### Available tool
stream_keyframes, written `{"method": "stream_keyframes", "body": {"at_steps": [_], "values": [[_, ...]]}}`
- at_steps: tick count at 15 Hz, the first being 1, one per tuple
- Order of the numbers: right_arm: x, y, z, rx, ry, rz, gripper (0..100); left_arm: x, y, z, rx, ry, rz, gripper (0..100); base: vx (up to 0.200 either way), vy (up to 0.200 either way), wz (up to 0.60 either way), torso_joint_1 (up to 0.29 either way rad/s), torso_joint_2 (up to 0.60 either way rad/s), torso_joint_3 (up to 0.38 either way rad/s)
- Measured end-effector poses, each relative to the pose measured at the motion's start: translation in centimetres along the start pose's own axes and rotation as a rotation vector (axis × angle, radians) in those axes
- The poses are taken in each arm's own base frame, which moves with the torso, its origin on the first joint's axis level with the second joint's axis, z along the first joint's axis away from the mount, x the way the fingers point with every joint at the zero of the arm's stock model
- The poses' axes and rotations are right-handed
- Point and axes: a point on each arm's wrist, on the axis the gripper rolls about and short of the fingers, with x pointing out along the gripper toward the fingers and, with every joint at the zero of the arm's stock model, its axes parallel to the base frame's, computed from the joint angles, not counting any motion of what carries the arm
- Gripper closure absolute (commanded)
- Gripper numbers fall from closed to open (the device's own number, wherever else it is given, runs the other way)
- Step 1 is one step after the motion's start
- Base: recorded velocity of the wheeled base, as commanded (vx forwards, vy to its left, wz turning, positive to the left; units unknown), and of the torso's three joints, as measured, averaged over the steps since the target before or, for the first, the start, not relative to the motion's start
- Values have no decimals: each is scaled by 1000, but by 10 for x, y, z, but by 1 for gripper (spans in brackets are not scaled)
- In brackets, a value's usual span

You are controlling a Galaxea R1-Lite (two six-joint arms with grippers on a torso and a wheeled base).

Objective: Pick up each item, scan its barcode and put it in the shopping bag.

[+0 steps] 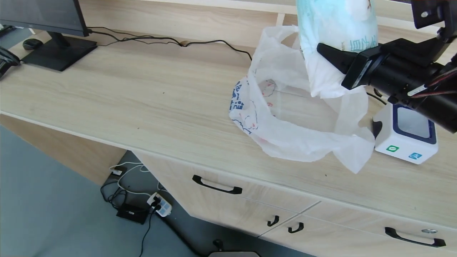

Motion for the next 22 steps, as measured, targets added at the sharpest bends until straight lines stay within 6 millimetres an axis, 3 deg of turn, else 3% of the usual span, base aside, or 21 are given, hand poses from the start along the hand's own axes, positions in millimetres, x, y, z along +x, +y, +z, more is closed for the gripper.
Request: {"method": "stream_keyframes", "body": {"at_steps": [4,6,12,16,22], "values": [[0,42,1,194,22,52,100,0,0,0,0,0,-2,0,0,0,0,0,0,0],[3,51,-7,214,43,62,100,0,0,0,0,0,-1,0,0,0,0,0,0,0],[11,24,-38,188,117,-21,100,0,0,0,0,0,-1,0,0,0,0,0,0,0],[-4,15,-52,168,284,-42,100,0,0,0,0,0,0,0,0,0,0,0,0,0],[-11,0,-53,161,330,-48,100,0,0,0,0,0,-1,0,0,0,0,0,0,0]]}}
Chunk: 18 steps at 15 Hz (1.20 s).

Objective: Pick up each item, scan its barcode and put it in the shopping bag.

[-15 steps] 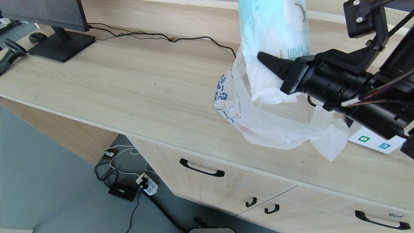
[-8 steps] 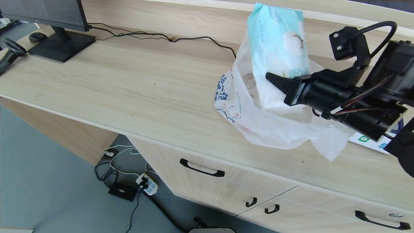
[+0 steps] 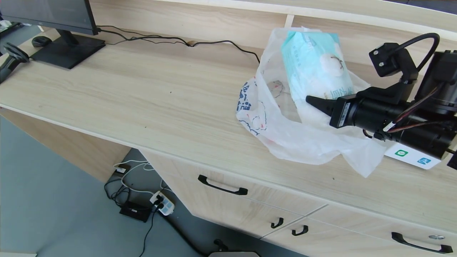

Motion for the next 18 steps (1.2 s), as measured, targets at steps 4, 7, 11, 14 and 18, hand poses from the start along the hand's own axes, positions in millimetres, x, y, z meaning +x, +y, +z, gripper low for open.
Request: {"method": "stream_keyframes", "body": {"at_steps": [4,7,11,14,18], "values": [[8,2,-10,-1,33,3,0,0,0,0,0,0,1,0,0,0,0,0,0,0],[12,3,-16,2,52,-2,0,0,0,0,0,0,1,0,0,0,0,0,0,0],[14,3,-16,13,40,-4,0,0,0,0,0,0,0,0,0,0,0,0,0,0],[15,3,-1,-23,-78,15,0,0,0,0,0,0,1,0,0,0,0,0,0,0],[10,22,25,-49,-208,28,0,0,0,0,0,0,0,0,0,0,0,0,0,0]]}}
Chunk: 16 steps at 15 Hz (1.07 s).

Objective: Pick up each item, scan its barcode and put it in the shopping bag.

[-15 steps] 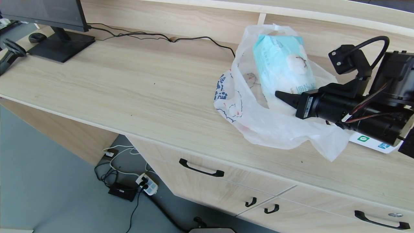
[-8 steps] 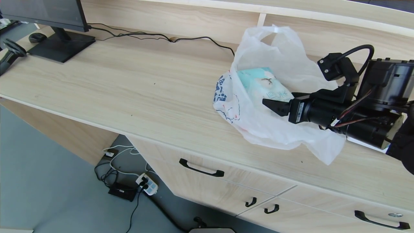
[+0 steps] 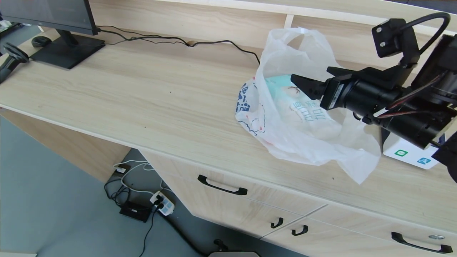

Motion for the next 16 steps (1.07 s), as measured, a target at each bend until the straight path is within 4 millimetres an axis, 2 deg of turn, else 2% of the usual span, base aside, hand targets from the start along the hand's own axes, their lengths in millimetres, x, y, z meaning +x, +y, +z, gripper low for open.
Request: {"method": "stream_keyframes", "body": {"at_steps": [2,4,13,16], "values": [[-3,14,19,-12,-65,48,0,0,0,0,0,0,0,0,0,0,0,0,0,0],[-7,20,25,-10,-88,76,0,0,0,0,0,0,0,0,0,0,0,0,0,0],[-10,22,29,0,-103,86,0,0,0,0,0,0,0,0,0,0,-600,2,2,3],[-11,21,31,19,-136,75,0,0,0,0,0,0,0,0,0,0,0,0,0,0]]}}
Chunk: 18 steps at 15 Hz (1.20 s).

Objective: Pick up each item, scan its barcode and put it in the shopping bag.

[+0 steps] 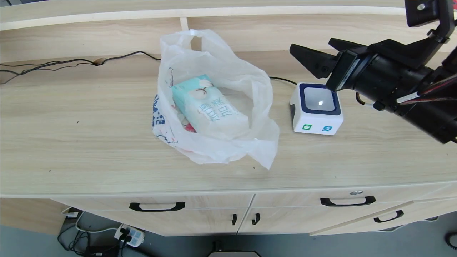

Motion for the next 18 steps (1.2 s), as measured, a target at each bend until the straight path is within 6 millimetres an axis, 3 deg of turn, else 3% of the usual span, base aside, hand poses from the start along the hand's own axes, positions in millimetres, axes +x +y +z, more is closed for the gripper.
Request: {"method": "stream_keyframes", "body": {"at_steps": [6,8,10,15,18], "values": [[-17,-4,-4,57,-4,-96,0,0,0,0,0,0,0,0,0,0,0,0,0,0],[-29,-21,-8,40,13,-170,0,0,0,0,0,0,0,0,0,0,0,0,0,0],[-51,-45,-12,-4,34,-227,0,0,0,0,0,0,0,0,0,0,0,0,0,0],[-128,-71,2,-65,39,-272,0,0,0,0,0,0,1,0,0,0,0,0,0,0],[-159,-91,3,-101,63,-375,0,0,0,0,0,0,1,0,0,0,0,0,0,0]]}}
